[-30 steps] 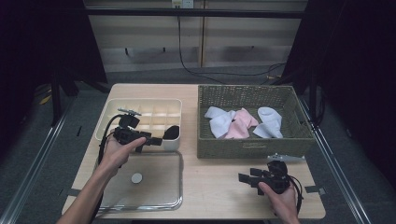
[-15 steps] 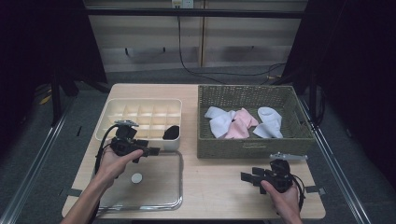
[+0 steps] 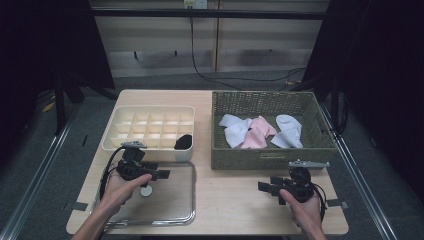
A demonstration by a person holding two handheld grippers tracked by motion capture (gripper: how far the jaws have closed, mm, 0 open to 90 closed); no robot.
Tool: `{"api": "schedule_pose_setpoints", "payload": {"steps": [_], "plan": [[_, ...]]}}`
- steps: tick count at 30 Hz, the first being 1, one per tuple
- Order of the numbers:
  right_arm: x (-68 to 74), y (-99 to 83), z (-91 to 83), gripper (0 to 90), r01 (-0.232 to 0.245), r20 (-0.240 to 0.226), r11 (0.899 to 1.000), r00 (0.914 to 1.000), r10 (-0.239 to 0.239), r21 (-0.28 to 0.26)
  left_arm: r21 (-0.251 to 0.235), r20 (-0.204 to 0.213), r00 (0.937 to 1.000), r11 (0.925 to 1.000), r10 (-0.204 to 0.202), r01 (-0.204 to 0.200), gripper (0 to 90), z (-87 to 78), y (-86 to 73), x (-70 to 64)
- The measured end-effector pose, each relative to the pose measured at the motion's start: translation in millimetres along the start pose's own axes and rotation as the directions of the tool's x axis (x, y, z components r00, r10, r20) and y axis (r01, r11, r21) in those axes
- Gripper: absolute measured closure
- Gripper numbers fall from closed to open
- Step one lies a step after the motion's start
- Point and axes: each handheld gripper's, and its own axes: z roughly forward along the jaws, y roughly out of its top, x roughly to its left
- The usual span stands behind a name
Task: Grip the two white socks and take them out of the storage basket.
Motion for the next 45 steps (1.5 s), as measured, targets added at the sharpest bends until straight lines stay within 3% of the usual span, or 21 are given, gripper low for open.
{"api": "schedule_pose_setpoints", "payload": {"steps": [2,6,8,10,11,13,17,20,34,39,45], "plan": [[1.5,2.1,-1.6,31.0,0.005,-0.003,1.000,1.0000,-0.005,0.000,0.004,-0.015,0.9999,1.0000,0.002,-0.002,33.2,-1.6,-4.4,-2.1],[1.5,4.5,-4.8,32.2,0.008,-0.017,1.000,0.9998,-0.008,-0.002,-0.006,-0.004,0.9998,0.9998,-0.019,0.019,32.9,-4.6,-15.3,-3.5],[1.9,5.9,-7.4,32.4,0.010,-0.016,1.000,0.9998,-0.011,-0.006,-0.006,-0.020,0.9998,1.0000,0.000,0.000,32.9,-6.5,-21.9,-8.7],[2.9,8.1,-10.3,33.0,0.013,-0.021,1.000,0.9997,-0.013,-0.010,0.000,-0.001,1.0000,1.0000,0.001,-0.001,33.5,-8.1,-27.7,-11.7],[2.6,10.9,-12.5,33.9,0.007,-0.030,1.000,0.9995,-0.008,-0.025,-0.014,-0.021,0.9997,0.9998,0.010,-0.010,33.6,-9.8,-33.4,-15.5],[3.4,13.8,-14.6,33.8,0.009,-0.044,0.999,0.9990,-0.011,-0.037,-0.016,-0.004,1.0000,0.9999,0.004,-0.004,33.3,-10.2,-38.5,-16.4],[5.6,19.6,-17.2,33.8,0.022,-0.039,0.999,0.9990,-0.024,-0.043,-0.009,-0.009,0.9997,0.9997,0.022,-0.022,31.4,-5.5,-45.8,-17.0],[6.8,24.8,-18.9,33.9,0.022,-0.036,0.999,0.9991,-0.024,-0.043,0.012,-0.039,0.9978,0.9985,0.054,-0.053,30.7,0.8,-47.0,-19.2],[7.9,56.7,-38.3,33.9,0.042,-0.013,0.995,0.9990,-0.043,-0.090,0.011,0.012,0.9991,0.9991,0.040,-0.040,27.2,7.9,-48.1,-18.8],[-1.8,75.7,-42.8,33.6,0.031,-0.008,0.994,0.9995,-0.032,-0.106,0.001,0.012,0.9994,0.9995,0.032,-0.032,25.4,7.5,-48.4,-16.3],[-13.4,96.4,-38.9,35.4,0.025,0.012,0.997,0.9996,-0.024,-0.079,-0.017,0.012,0.9993,0.9992,0.036,-0.036,26.7,4.7,-49.7,-16.3]]}}
